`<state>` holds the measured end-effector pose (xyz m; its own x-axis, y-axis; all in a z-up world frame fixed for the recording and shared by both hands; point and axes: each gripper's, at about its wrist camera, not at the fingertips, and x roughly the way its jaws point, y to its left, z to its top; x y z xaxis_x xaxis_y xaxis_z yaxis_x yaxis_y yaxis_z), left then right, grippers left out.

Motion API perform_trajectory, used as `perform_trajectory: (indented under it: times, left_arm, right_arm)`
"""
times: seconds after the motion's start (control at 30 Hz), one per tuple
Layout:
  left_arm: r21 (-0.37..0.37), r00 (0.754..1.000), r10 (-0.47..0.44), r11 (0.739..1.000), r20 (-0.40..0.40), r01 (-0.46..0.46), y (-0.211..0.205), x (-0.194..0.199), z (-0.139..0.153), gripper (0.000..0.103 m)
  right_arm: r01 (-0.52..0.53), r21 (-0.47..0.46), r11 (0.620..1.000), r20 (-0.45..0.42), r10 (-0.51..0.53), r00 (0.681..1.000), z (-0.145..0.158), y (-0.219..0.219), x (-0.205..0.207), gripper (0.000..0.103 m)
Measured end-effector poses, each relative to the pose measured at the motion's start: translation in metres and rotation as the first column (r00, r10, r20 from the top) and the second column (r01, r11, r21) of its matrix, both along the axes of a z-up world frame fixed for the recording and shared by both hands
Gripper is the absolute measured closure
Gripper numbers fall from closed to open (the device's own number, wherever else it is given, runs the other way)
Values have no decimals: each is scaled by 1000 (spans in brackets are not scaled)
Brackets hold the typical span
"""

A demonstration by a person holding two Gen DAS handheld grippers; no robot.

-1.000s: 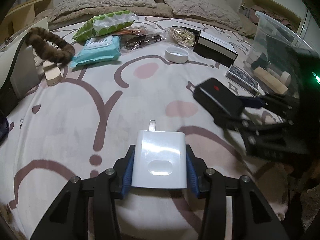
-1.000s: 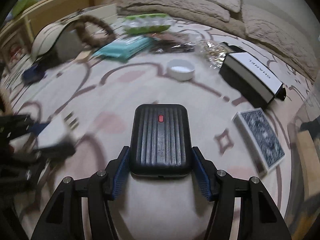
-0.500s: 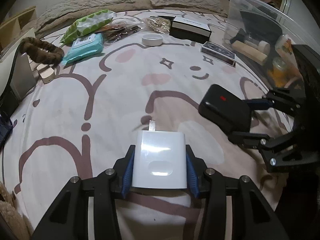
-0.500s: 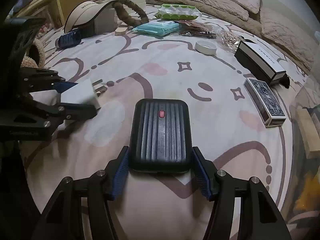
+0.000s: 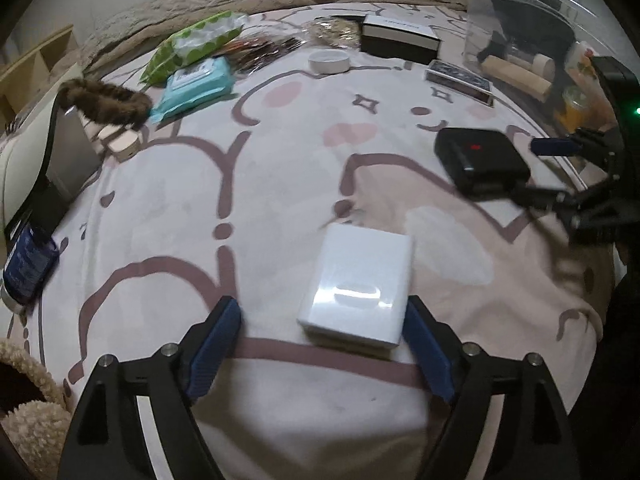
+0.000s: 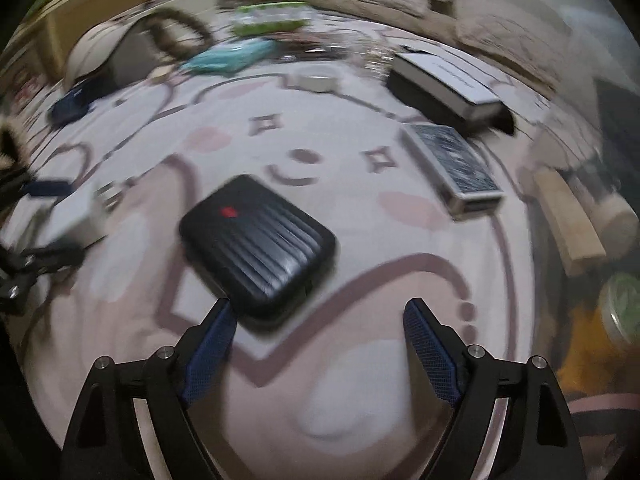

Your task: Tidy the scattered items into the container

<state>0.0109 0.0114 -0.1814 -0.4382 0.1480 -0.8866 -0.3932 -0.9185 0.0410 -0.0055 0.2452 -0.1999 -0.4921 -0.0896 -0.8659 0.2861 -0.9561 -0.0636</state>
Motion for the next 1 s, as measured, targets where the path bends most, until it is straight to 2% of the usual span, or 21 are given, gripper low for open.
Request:
perform_trajectory:
  times: [0.23,0.4,0.47,0.53,0.67,0.73,0.83,1.0]
  left_arm:
    - [-3,994,109,994,1,-109,-31,-11,-1,16]
    - [-13,978,207,978,-9,-207,-52,-19,-1,15]
    - [-26,970,242,970,-21,-242,-58,-22,-2,14]
    - [-24,965,260,965,-22,-260,-63,-24,-2,14]
    - [17,974,227,974,-8,-227,-67,-21,2,14]
    - [42,981,196,980,-3,-195,-64,-18,3,11]
    - [78,989,147,986,-3,-146,-55,-16,5,0]
    - [109,996,86,990,7,-86,-35,-16,3,0]
  right_arm:
    - [63,-5,998,-20,-63,998,-2,18,-20,18]
    - [86,-19,996,-19,-87,996,-3,25,-29,18]
    - [86,-18,996,-29,-86,996,-1,25,-28,17]
    - [30,-16,999,-61,-31,998,7,22,-21,17]
    - [-73,-9,997,-115,72,991,17,15,-9,16]
    - [-103,-41,994,-95,99,991,15,14,-11,16]
    - [-141,-47,989,-67,138,988,10,6,-15,16]
    - [-198,-28,980,-38,197,980,2,-12,-17,16]
